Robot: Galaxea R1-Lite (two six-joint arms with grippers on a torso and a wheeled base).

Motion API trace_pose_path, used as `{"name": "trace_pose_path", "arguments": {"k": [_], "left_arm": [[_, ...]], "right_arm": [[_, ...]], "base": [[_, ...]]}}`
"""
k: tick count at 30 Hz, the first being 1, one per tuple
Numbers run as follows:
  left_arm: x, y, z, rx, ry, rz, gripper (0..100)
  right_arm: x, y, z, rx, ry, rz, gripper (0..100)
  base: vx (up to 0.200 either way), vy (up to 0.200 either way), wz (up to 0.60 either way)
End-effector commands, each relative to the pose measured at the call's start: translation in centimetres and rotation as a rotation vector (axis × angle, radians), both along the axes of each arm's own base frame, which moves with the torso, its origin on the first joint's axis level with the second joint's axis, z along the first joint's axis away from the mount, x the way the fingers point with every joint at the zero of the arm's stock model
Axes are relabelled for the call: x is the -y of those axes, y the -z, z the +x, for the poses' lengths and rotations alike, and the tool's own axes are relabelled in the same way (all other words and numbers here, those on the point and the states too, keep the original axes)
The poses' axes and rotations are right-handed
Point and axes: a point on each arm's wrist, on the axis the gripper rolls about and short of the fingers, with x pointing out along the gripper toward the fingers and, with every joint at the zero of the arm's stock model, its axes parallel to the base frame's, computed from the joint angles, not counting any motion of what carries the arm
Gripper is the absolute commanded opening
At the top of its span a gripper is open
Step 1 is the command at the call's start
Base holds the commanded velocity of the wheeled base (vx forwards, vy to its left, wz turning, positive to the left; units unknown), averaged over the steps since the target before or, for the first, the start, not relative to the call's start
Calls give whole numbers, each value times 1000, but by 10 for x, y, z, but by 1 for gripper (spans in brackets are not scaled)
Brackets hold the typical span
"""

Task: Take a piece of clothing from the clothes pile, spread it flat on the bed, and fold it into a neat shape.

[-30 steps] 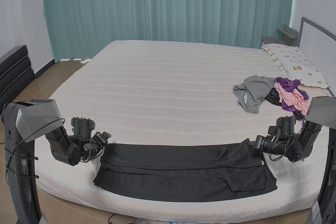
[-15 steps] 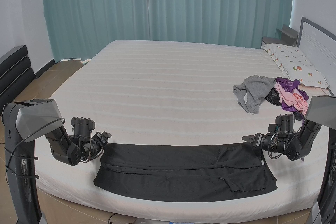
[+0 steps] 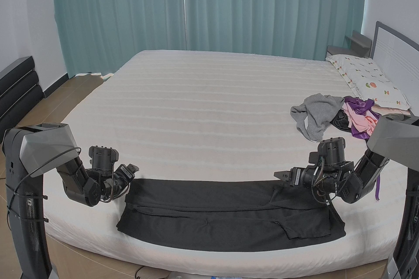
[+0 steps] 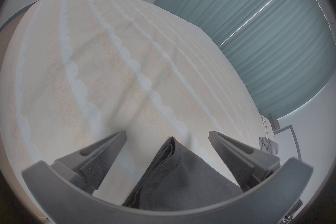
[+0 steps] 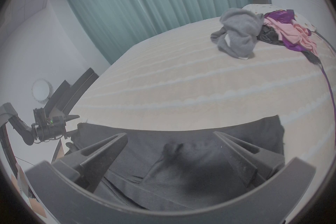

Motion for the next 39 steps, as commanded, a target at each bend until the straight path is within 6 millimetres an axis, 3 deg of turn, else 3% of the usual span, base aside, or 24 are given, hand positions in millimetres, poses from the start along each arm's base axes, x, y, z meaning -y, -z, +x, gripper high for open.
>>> {"name": "trace_pose_path", "arguments": {"k": [1,15,16,39], "left_arm": [[0,0,0,-1,-2,0,100],[0,0,0,1,0,0,100],[0,1,0,-2,0,0,100],[1,1,0,-1,1,2,100]], "right_arm": [[-15,12,3,-24,-36,-13,100],[-35,32,4,-59,-84,-31,100],[-35,34,5,-63,-82,-32,0],[-49,28,13,-13,-70,-60,0]], "base": [[0,0,0],[0,0,0],[0,0,0],[0,0,0]]}}
